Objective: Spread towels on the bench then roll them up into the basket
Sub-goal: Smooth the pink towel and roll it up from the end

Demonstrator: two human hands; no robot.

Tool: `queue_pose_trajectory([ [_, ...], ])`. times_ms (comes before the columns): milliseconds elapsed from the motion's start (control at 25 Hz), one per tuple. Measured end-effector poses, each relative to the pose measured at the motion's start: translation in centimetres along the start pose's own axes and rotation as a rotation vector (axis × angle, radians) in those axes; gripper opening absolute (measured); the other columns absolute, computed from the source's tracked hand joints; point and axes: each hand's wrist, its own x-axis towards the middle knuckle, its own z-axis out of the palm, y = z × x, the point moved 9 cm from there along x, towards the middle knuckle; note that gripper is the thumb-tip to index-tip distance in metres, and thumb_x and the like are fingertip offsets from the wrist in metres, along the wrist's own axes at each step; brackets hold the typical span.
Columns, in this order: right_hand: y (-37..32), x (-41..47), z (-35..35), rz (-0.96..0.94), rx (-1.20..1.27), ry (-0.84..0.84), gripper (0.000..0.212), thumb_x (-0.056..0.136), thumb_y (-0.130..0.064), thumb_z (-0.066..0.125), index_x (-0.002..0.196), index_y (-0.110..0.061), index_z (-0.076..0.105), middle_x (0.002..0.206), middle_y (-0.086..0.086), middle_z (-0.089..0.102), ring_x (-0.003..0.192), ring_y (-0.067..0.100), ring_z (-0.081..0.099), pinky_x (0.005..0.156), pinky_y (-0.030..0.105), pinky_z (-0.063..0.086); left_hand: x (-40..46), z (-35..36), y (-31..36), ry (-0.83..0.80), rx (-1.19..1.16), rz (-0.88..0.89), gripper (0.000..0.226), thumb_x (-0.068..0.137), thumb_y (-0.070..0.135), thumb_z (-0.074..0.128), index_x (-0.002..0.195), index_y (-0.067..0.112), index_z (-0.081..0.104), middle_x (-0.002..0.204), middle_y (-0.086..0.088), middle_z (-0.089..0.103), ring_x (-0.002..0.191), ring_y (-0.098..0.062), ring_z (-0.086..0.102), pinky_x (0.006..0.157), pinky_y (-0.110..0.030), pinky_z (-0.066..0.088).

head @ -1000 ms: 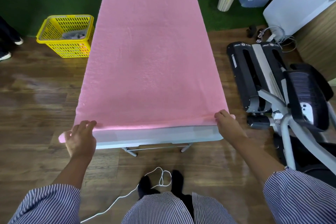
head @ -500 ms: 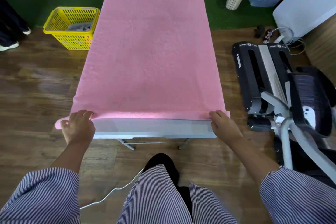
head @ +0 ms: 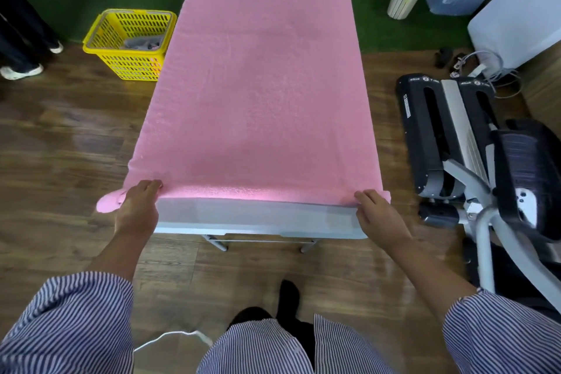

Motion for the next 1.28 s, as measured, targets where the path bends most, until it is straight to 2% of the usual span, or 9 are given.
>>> queue_pose_trajectory([
  [200,-0.1,0.5,-0.3,0.053,-0.027,0.031,0.032,0.082,-0.014,0.044,0.102,0.000,0.063,0.092,0.014,0.063,0.081,0.034,0.058,0.068,0.042,0.051,-0.8,0.3,-0.1,0.043,-0.006,0.084,0.049,0.067,-0.028,0.058,0.109,-0.003,0.061,0.102,-0.025,0.061,0.084,-0.046,0.060,0.062,-0.056,0.052],
  [560,-0.7,0.5,-0.4,0.137,-0.052,0.001,0.030,0.086,-0.014,0.037,0.100,0.000,0.061,0.092,0.013,0.061,0.080,0.033,0.052,0.075,0.041,0.043,-0.1,0.8,0.0,0.057,0.012,0.150,0.059,0.054,-0.035,0.053,0.102,-0.003,0.063,0.096,-0.022,0.061,0.084,-0.041,0.058,0.083,-0.064,0.043],
  [720,-0.3,0.9,-0.2,0.229,-0.101,-0.094,0.022,0.093,-0.012,0.036,0.081,-0.005,0.053,0.075,0.008,0.049,0.074,0.030,0.047,0.067,0.036,0.034,-0.1,0.7,0.4,-0.019,0.001,0.352,0.067,0.046,-0.034,0.054,0.104,-0.002,0.066,0.095,-0.021,0.065,0.075,-0.039,0.063,0.059,-0.049,0.053],
  [800,0.7,0.8,-0.1,0.294,-0.124,-0.078,0.030,0.090,-0.019,0.029,0.072,-0.006,0.050,0.068,0.010,0.048,0.069,0.032,0.049,0.063,0.039,0.039,-0.2,1.3,0.0,-0.083,0.005,0.423,0.071,0.046,-0.033,0.053,0.106,0.001,0.068,0.098,-0.018,0.065,0.077,-0.035,0.065,0.059,-0.044,0.055],
  [880,0.2,0.8,0.2,0.329,-0.166,-0.115,0.026,0.091,-0.016,0.035,0.085,-0.002,0.056,0.084,0.015,0.055,0.080,0.037,0.054,0.070,0.045,0.046,0.5,0.8,-1.0,-0.063,-0.037,0.429,0.073,0.046,-0.033,0.052,0.106,0.003,0.069,0.102,-0.016,0.064,0.085,-0.034,0.064,0.063,-0.040,0.055],
  [960,0.1,1.0,-0.4,0.408,-0.146,-0.085,0.019,0.092,-0.012,0.042,0.105,-0.005,0.053,0.106,0.016,0.051,0.097,0.036,0.051,0.080,0.044,0.045,1.3,-1.2,-1.3,0.018,-0.006,0.388,0.052,0.059,-0.022,0.058,0.101,0.006,0.071,0.101,-0.015,0.064,0.082,-0.034,0.065,0.058,-0.040,0.053],
  [1040,-0.4,0.9,-1.1,0.443,-0.128,-0.031,0.019,0.090,-0.003,0.043,0.106,-0.003,0.052,0.108,0.017,0.049,0.097,0.038,0.051,0.076,0.043,0.043,1.4,-3.2,-1.5,0.153,0.097,0.374,0.017,0.080,0.008,0.055,0.087,0.009,0.070,0.090,-0.010,0.066,0.070,-0.031,0.064,0.054,-0.039,0.048],
  [1160,-1.3,0.4,-0.7,0.367,-0.088,0.013,0.017,0.079,0.014,0.050,0.092,0.007,0.058,0.095,0.020,0.057,0.084,0.042,0.056,0.065,0.043,0.043,0.7,-3.5,-2.2,0.219,0.060,0.364,0.030,0.088,0.026,0.047,0.075,0.010,0.069,0.082,-0.006,0.068,0.066,-0.028,0.064,0.056,-0.038,0.046],
  [1280,-0.7,0.2,-0.5,0.420,-0.003,0.015,0.027,0.079,0.007,0.054,0.106,0.002,0.058,0.109,0.014,0.057,0.090,0.037,0.056,0.070,0.039,0.046,0.4,-2.0,-4.0,0.174,-0.023,0.391,0.034,0.079,0.028,0.045,0.089,0.009,0.072,0.097,-0.009,0.068,0.083,-0.028,0.065,0.062,-0.038,0.052],
])
